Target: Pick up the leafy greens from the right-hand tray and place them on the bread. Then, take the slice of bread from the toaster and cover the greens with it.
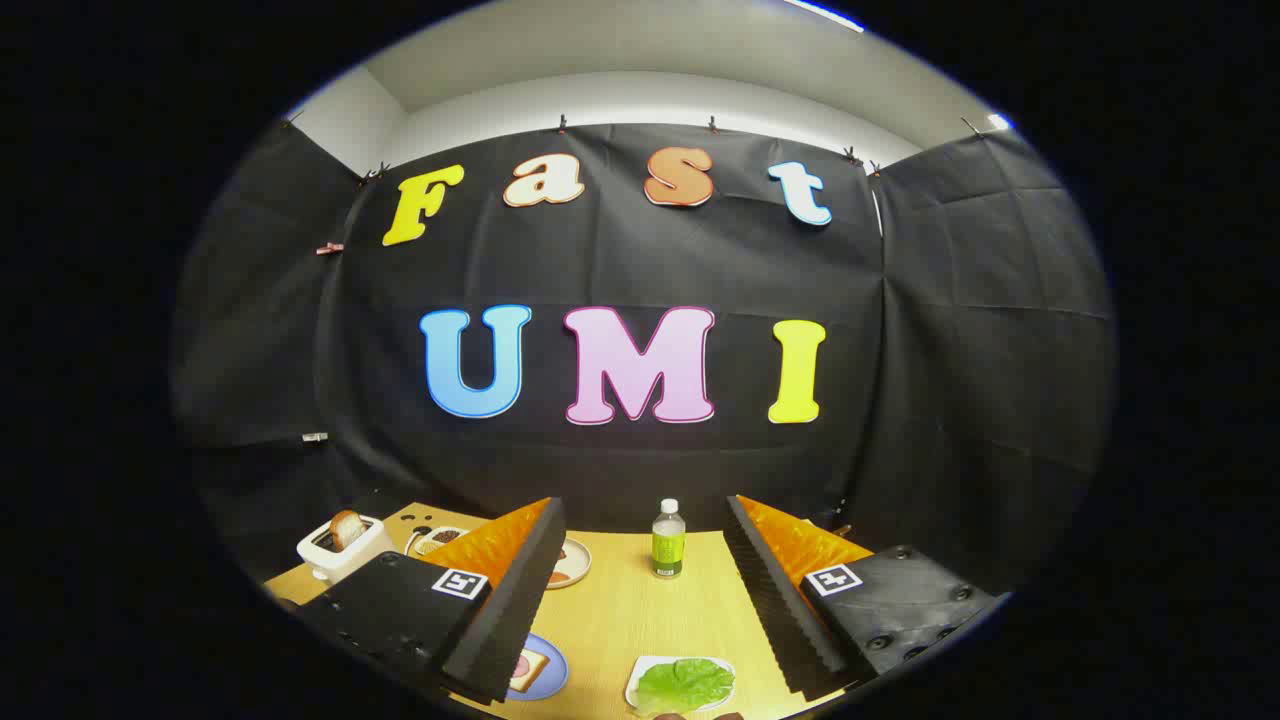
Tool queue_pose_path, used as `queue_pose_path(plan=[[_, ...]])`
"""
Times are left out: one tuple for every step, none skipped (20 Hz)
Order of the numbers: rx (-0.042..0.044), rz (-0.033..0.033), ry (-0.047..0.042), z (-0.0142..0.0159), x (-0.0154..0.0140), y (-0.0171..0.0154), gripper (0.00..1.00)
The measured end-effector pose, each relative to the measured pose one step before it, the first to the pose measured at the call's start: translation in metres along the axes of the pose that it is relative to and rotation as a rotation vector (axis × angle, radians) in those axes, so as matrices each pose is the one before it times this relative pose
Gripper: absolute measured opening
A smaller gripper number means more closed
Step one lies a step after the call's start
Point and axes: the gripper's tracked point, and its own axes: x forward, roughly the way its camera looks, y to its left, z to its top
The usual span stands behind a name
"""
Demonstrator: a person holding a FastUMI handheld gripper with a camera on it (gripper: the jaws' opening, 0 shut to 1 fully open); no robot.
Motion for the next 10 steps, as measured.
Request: queue_pose_path(plan=[[-0.00161, 0.01285, 0.01132, -0.0044, -0.00102, 0.00403, 0.99], [-0.00221, 0.01255, -0.00129, 0.00039, 0.00018, 0.0037, 0.99], [-0.00425, 0.00673, -0.01037, 0.00396, 0.0012, 0.00267, 0.99], [-0.00266, 0.00965, -0.00953, 0.00343, 0.00163, 0.00232, 0.99], [-0.00287, 0.00767, -0.0047, 0.0002, 0.00169, 0.00364, 0.99], [-0.00223, 0.00826, 0.00085, 0.00013, 0.0016, 0.00164, 0.99], [0.00017, 0.00491, 0.00081, -0.00081, 0.00045, 0.001, 0.99], [0.00219, -0.00294, 0.00308, -0.00062, 0.00018, -0.00046, 0.99], [0.00086, -0.00169, -0.00161, 0.00102, 0.0, -0.00134, 0.99], [-0.00509, 0.00243, 0.00943, -0.0034, -0.00033, 0.00129, 0.99]])
